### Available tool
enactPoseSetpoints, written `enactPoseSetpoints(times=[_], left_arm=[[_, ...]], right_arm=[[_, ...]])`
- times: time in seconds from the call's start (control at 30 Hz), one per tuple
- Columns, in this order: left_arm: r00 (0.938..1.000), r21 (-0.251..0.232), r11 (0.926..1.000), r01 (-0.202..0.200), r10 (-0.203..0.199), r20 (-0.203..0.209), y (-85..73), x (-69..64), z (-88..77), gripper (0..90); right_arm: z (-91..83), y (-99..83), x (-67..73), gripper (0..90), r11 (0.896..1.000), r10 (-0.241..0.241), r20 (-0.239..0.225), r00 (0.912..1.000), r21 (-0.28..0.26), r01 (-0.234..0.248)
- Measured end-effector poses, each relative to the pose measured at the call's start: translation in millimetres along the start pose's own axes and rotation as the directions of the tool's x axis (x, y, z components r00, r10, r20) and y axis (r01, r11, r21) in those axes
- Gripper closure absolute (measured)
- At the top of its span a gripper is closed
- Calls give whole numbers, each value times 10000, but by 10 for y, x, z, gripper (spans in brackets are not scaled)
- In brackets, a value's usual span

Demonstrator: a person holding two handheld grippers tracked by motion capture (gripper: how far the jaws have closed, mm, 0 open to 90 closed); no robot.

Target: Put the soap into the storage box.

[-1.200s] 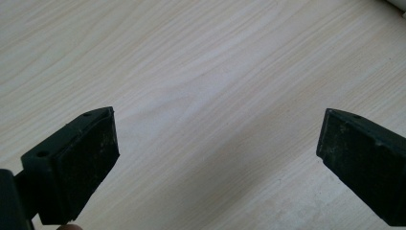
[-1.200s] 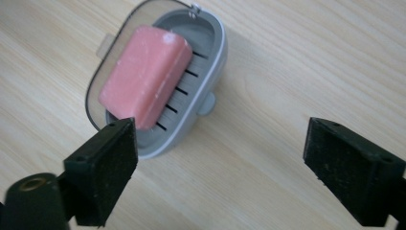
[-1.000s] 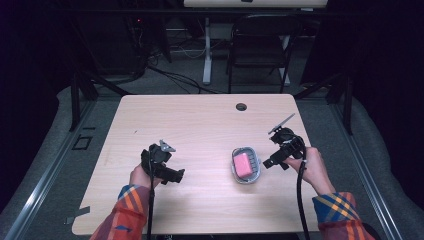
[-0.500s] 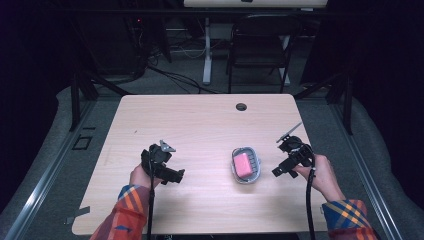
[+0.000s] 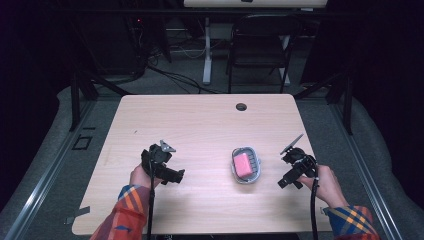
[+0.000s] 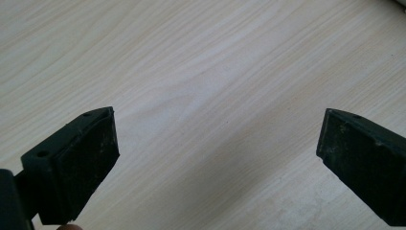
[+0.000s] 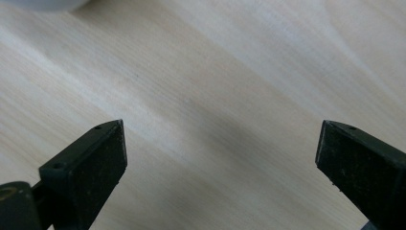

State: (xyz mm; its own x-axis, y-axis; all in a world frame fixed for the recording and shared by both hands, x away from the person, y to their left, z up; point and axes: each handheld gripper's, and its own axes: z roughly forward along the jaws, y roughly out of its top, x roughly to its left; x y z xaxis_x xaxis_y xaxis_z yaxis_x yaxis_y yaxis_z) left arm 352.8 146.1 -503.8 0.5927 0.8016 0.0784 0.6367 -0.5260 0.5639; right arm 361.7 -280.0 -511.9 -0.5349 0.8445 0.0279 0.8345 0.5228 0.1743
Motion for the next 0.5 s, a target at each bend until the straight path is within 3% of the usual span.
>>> enactPoseSetpoints(times=[0.03,0.07,0.1,0.17,0.23,0.3,0.37,0.5], left_arm=[[10000,-4,10000,-1,1,13,0,0,1,5],[10000,0,10000,-11,11,20,1,-2,2,4],[10000,8,10000,-36,35,24,2,-4,3,5],[10000,29,10000,-75,75,19,3,-6,4,5],[10000,63,9999,-78,77,49,5,-5,3,5],[9999,81,9999,-113,113,44,7,-8,4,5],[9999,94,9999,-140,140,55,8,-10,3,5],[9999,54,9999,-138,137,30,7,-13,5,4]], right_arm=[[0,0,0,31,10000,0,0,10000,0,0],[-69,45,-53,31,9871,-1032,186,9945,1251,1001],[36,-32,2,31,9999,-40,12,10000,157,40],[48,-49,-22,31,9975,-358,22,9994,604,356],[123,-101,-11,31,9997,74,-89,9999,248,-71],[162,-128,-10,31,9993,129,-119,9998,357,-125],[156,-122,-21,30,9971,-191,-36,9998,741,193],[185,-125,7,29,9990,-36,-52,10000,452,38]])
